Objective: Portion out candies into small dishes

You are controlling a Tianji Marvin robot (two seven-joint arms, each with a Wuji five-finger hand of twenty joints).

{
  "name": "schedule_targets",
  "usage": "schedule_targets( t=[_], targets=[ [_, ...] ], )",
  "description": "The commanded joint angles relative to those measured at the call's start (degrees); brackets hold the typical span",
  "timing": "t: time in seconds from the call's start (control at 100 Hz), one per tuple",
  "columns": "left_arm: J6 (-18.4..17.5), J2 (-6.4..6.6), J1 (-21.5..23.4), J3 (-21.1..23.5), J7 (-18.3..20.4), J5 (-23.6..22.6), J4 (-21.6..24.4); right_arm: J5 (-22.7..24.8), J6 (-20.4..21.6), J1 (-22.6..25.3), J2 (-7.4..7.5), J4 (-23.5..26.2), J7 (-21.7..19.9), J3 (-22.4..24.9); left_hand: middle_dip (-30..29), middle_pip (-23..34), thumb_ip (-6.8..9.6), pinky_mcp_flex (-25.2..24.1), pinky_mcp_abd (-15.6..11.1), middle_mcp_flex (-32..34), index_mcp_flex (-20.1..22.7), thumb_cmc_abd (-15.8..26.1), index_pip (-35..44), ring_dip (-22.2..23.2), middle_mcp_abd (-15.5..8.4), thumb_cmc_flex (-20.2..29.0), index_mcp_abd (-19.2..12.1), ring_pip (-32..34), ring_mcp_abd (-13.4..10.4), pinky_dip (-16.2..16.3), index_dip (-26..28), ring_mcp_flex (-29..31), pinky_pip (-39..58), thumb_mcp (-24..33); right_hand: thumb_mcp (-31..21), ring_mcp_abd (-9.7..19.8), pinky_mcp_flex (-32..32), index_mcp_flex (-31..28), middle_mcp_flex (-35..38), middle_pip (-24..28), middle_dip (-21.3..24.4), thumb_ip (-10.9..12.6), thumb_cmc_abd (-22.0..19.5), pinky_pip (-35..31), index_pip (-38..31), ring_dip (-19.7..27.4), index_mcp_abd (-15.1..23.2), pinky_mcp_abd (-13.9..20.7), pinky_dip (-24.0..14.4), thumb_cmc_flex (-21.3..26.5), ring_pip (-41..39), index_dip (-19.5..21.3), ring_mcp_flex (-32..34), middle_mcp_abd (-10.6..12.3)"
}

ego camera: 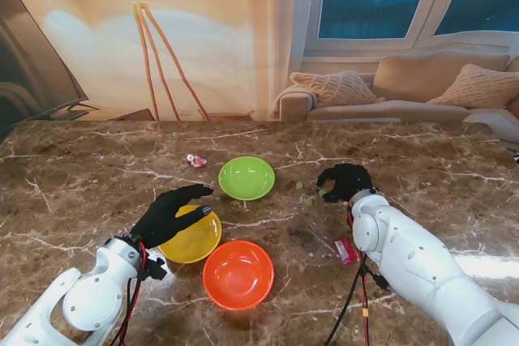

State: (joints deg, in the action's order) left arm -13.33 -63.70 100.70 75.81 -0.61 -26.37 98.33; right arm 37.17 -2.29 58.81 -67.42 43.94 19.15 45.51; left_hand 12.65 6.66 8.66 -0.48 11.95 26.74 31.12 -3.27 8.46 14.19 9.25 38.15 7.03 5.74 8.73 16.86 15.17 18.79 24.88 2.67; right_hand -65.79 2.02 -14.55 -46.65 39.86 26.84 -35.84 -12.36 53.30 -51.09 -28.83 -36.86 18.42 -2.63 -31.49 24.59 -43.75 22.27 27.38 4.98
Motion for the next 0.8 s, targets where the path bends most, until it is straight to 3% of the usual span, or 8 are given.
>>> schedule_targets(
  t=[0.0,0.36,0.45,0.52,0.63,0.71,0.76,0.79],
  targets=[
    [0.1,0.03,0.4,0.0,-0.2,-0.2,0.1,-0.1,-0.5,0.6,0.08,-1.1,-0.9,-0.1,-0.9,-1.0,-1.1,-0.2,-0.7,-2.2,-1.2,2.6,-0.2,-0.9,0.5,-1.4,-1.0,-1.1,-1.4,-0.2,0.1,-1.3,-0.9,-1.0,-1.8,1.1,-1.2,-1.7,5.2,3.8,-2.5,1.5,2.0,-2.3,-0.5,-1.4,-3.6,-0.7,-1.9,0.4,-1.6,1.2,3.3,0.0],
    [0.0,0.07,0.3,-0.2,0.0,0.0,0.0,-0.3,0.7,0.2,-0.3,-2.9,1.0,-0.9,-0.9,-1.0,-1.09,-0.2,-0.7,-2.3,-1.1,2.7,-0.2,-0.9,0.4,-1.5,-1.0,-1.2,-1.4,-0.2,0.2,-1.4,-1.1,-1.0,-2.8,2.3,-8.5,-7.7,17.9,3.4,-3.5,1.3,4.6,-12.4,-3.8,-4.2,-3.9,-1.3,-7.4,1.1,-4.4,2.9,15.0,2.8],
    [0.1,0.05,0.4,-0.1,0.0,-0.1,0.0,-0.8,1.5,0.1,-0.54,-3.7,1.4,-1.3,-1.0,-1.0,-1.09,-0.3,-0.6,-2.2,-1.1,2.7,-0.2,-0.9,0.4,-1.5,-1.0,-1.2,-1.3,-0.3,0.2,-1.4,-1.3,-1.0,-2.7,2.4,-9.3,-8.5,19.3,3.2,-4.1,-1.8,5.8,-14.1,-5.1,-5.2,-3.3,-1.1,-8.5,1.4,-5.0,2.2,16.2,3.0],
    [0.1,0.06,0.4,-0.1,0.0,-0.1,0.0,-1.2,2.4,0.2,-0.68,-4.0,1.6,-1.5,-0.9,-1.0,-1.08,-0.3,-0.6,-2.2,-1.1,2.7,-0.2,-0.9,0.4,-1.5,-1.1,-1.2,-1.4,-0.3,0.2,-1.3,-1.4,-1.0,-3.9,2.5,-9.6,-8.6,19.8,3.1,-4.4,0.5,6.7,-14.9,-5.1,-6.1,-3.6,-1.1,-9.0,0.1,-5.7,2.6,16.5,3.0],
    [0.1,0.08,0.4,-0.2,0.1,0.0,0.0,-1.3,3.1,0.2,-0.86,-4.4,2.3,-1.9,-0.9,-1.0,-1.08,-0.4,-0.7,-2.2,-1.0,2.6,-0.2,-0.9,0.4,-1.4,-1.2,-1.2,-1.3,-0.3,0.2,-1.4,-1.5,-1.0,-4.1,2.7,-10.7,-9.3,20.9,3.5,-4.8,0.7,7.9,-16.2,-5.2,-6.8,-3.8,-0.9,-9.6,-0.2,-6.6,3.3,17.7,3.3],
    [0.0,0.09,0.3,-0.2,0.1,0.0,0.0,-1.5,3.2,0.2,-1.01,-4.8,2.7,-2.2,-0.9,-1.0,-1.07,-0.3,-0.7,-2.2,-1.0,2.7,-0.1,-0.9,0.4,-1.4,-1.2,-1.2,-1.3,-0.3,0.2,-1.4,-1.6,-1.0,-3.5,2.8,-11.8,-9.9,22.2,3.7,-5.1,-3.3,8.5,-18.2,-6.7,-7.4,-3.4,-0.9,-10.4,0.8,-7.3,3.2,19.1,3.3],
    [0.0,0.11,0.3,-0.2,0.2,0.1,0.0,-1.7,3.4,0.1,-1.2,-5.2,3.0,-2.3,-0.9,-1.0,-1.07,-0.4,-0.7,-2.2,-1.0,2.7,-0.1,-0.9,0.4,-1.4,-1.2,-1.2,-1.4,-0.3,0.2,-1.4,-1.6,-1.0,-3.2,2.7,-12.8,-9.9,23.5,4.4,-6.1,-6.9,9.3,-19.6,-10.7,-7.7,-2.9,-1.0,-10.7,1.7,-7.9,1.3,20.3,3.4],
    [0.0,0.12,0.4,-0.2,0.3,0.0,0.1,-1.8,3.4,0.0,-1.29,-5.4,3.2,-2.4,-0.9,-1.0,-1.07,-0.4,-0.6,-2.2,-1.0,2.7,-0.1,-0.9,0.5,-1.4,-1.2,-1.2,-1.4,-0.3,0.2,-1.4,-1.7,-1.0,-2.9,2.7,-13.4,-9.8,24.3,4.2,-7.6,-7.9,9.7,-20.3,-13.0,-7.8,-2.5,-1.1,-10.7,2.2,-8.2,-0.2,21.1,3.4]
  ],
)
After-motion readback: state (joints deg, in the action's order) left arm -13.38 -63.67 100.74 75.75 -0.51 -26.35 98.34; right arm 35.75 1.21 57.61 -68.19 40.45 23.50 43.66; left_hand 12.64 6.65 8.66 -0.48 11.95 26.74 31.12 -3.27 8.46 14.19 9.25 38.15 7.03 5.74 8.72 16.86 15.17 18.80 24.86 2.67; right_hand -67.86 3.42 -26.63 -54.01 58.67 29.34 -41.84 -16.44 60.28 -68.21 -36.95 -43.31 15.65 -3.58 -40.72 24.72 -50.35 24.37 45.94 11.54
